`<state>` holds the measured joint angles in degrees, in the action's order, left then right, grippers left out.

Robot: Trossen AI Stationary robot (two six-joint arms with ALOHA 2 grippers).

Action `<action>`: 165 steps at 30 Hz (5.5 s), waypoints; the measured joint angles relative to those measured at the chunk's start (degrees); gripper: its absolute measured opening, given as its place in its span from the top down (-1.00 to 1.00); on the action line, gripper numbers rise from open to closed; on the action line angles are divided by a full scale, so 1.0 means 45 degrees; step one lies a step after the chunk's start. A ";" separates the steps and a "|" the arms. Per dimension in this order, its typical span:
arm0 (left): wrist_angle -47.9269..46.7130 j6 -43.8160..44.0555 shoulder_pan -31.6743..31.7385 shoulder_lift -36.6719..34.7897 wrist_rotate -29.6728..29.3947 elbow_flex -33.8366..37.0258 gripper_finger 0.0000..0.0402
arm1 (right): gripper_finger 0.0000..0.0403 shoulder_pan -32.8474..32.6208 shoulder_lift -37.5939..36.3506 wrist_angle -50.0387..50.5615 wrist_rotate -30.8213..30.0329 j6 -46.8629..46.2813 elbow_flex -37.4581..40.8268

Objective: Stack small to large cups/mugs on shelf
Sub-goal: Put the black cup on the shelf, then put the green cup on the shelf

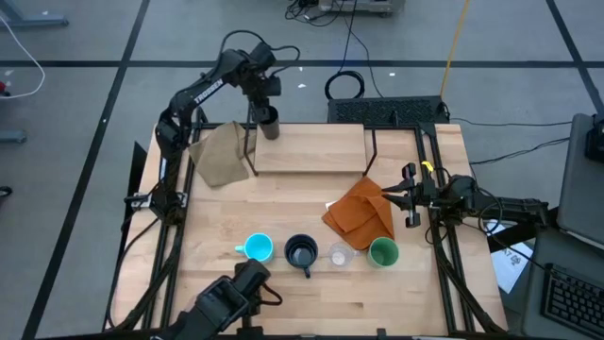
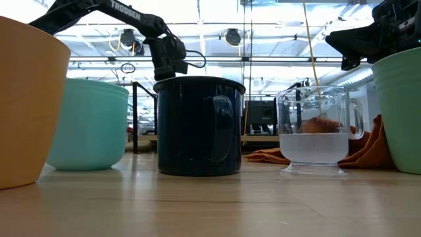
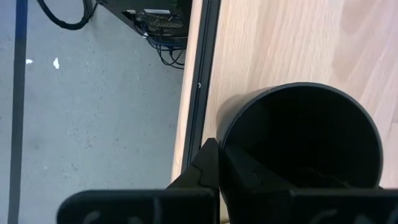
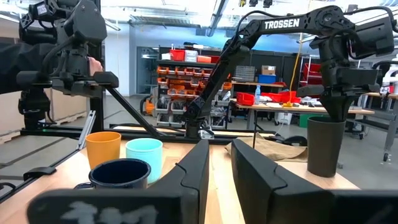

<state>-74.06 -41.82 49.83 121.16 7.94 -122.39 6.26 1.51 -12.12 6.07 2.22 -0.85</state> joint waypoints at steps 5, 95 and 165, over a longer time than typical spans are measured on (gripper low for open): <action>-0.0012 0.0071 -0.0006 0.0000 0.0000 0.0000 0.97 | 0.70 0.0004 -0.0002 0.0000 0.0000 0.0000 0.0002; -0.0932 0.1420 -0.0101 -0.0275 -0.1165 -0.0243 0.12 | 0.70 0.0002 0.0003 0.0083 0.0005 -0.0002 0.0001; 0.1508 1.3566 -1.2809 -2.1504 -0.5466 1.3916 0.12 | 0.70 0.0000 -0.0002 -0.2537 0.0218 -0.1035 -0.0612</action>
<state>-67.28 19.22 -7.81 24.39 -16.65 -59.77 6.26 1.50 -23.54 7.05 -2.44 -3.60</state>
